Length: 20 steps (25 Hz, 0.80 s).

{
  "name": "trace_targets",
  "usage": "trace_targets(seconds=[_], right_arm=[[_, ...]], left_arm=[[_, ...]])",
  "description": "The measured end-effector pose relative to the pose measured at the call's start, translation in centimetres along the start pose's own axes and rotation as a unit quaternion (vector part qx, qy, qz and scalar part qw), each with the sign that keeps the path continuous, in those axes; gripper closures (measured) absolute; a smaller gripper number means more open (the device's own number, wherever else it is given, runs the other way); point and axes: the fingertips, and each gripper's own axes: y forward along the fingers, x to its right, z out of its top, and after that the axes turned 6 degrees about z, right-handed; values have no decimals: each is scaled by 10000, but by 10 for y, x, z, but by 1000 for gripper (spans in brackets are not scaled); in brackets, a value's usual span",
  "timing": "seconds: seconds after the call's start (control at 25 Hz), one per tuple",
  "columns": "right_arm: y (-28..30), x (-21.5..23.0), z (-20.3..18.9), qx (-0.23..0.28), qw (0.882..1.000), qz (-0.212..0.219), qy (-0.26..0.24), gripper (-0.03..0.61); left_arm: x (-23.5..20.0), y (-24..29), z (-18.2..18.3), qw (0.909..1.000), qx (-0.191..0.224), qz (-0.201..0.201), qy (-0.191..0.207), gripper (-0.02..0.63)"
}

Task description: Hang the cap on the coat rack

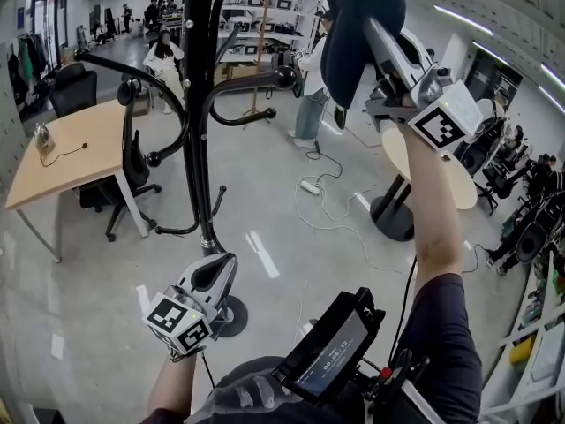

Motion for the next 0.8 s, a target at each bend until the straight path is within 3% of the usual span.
trace_targets(seconds=[0.52,0.8], right_arm=[[10,-23,-16,-225,9989,396,91,561],[5,-25,-19,-229,9987,382,248,561]], left_arm=[[5,1,-5,10000,-35,-14,-39,606],[8,-3,-4,10000,3,27,-42,606]])
